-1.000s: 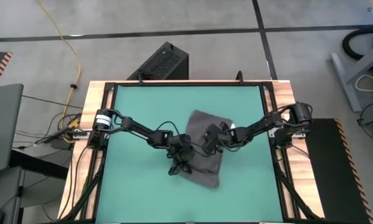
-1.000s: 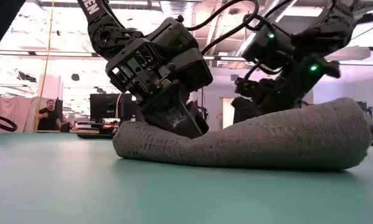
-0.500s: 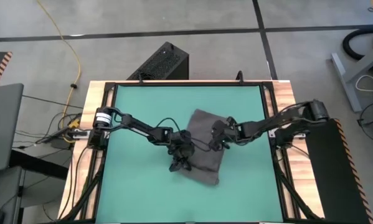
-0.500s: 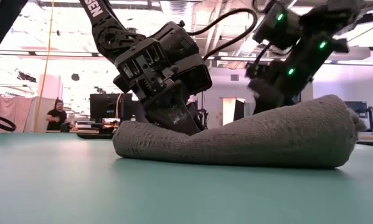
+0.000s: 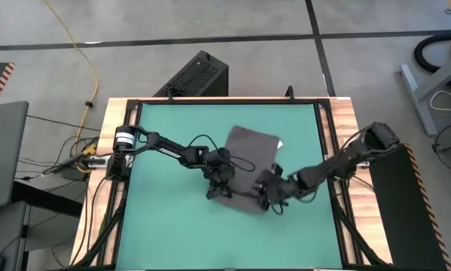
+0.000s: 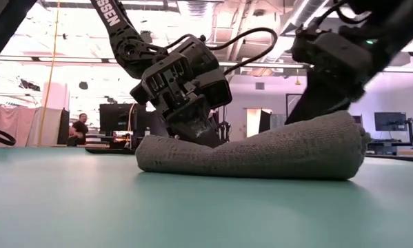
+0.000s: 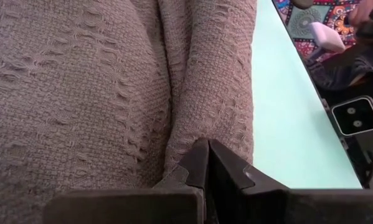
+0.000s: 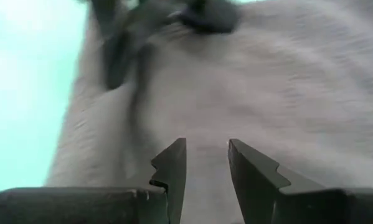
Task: Roll towel into tight, uniform cylinder
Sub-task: Roll the gray towel
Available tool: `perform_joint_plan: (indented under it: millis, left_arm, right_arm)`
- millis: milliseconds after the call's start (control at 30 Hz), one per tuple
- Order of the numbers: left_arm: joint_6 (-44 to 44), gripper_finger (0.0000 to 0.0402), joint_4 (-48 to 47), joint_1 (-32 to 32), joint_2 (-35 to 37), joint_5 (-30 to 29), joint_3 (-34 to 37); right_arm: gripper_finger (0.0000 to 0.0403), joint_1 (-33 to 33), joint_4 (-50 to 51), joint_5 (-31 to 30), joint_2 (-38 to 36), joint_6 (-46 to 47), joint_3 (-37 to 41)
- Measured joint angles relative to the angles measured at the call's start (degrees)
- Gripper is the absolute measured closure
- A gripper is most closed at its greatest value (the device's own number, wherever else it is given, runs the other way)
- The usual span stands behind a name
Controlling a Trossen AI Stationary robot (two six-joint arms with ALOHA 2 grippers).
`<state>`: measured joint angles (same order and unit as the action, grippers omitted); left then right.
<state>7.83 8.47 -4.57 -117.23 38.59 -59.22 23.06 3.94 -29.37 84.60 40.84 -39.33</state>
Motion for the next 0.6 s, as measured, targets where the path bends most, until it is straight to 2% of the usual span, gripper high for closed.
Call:
perform_joint_plan:
  millis: [200,333,467,600]
  left_arm:
    - [-0.3,0.0402,-0.1,0.0,0.0,0.0,0.0]
    - [-0.3,0.0402,-0.2,0.0,0.0,0.0,0.0]
    - [-0.3,0.0402,-0.2,0.0,0.0,0.0,0.0]
    - [-0.6,0.0402,-0.2,0.0,0.0,0.0,0.0]
  right_arm:
    - [0.0257,4.1,-6.8,-5.9,8.4,4.1,0.0]
    - [0.0257,4.3,-8.5,-7.1,11.4,6.5,0.0]
    - [0.0257,4.3,-8.9,-7.2,12.1,6.8,0.0]
    - [0.0257,4.3,-7.8,-7.4,8.9,5.7,0.0]
